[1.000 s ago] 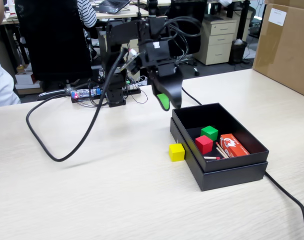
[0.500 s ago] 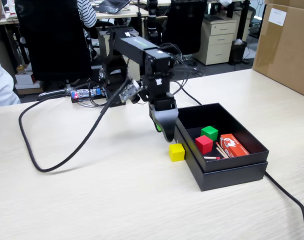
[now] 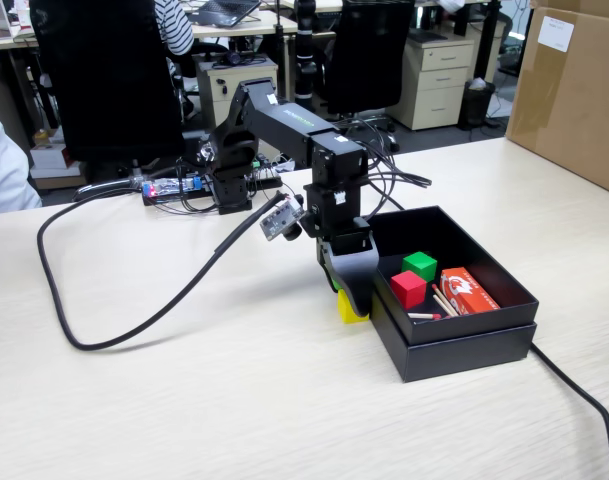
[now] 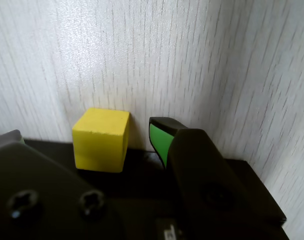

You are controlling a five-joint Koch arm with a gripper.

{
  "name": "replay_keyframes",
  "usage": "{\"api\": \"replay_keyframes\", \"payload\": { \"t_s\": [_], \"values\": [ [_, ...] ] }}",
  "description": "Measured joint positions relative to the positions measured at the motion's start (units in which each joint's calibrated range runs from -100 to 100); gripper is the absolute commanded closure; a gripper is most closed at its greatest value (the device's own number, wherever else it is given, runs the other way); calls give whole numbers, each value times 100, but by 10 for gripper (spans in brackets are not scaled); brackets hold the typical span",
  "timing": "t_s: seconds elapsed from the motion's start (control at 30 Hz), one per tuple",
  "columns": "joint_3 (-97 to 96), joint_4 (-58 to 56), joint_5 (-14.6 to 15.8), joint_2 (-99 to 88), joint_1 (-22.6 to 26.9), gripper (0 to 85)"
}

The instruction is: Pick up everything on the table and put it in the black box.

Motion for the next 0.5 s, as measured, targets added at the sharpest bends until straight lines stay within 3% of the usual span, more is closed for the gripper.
{"api": "replay_keyframes", "payload": {
  "t_s": [0.1, 0.23, 0.4, 0.43, 0.5],
  "values": [
    [183, 0, 0, 129, 0, 388],
    [420, 0, 0, 414, 0, 507],
    [493, 0, 5, 621, 0, 706],
    [557, 0, 5, 647, 0, 793],
    [557, 0, 5, 647, 0, 846]
  ]
}}
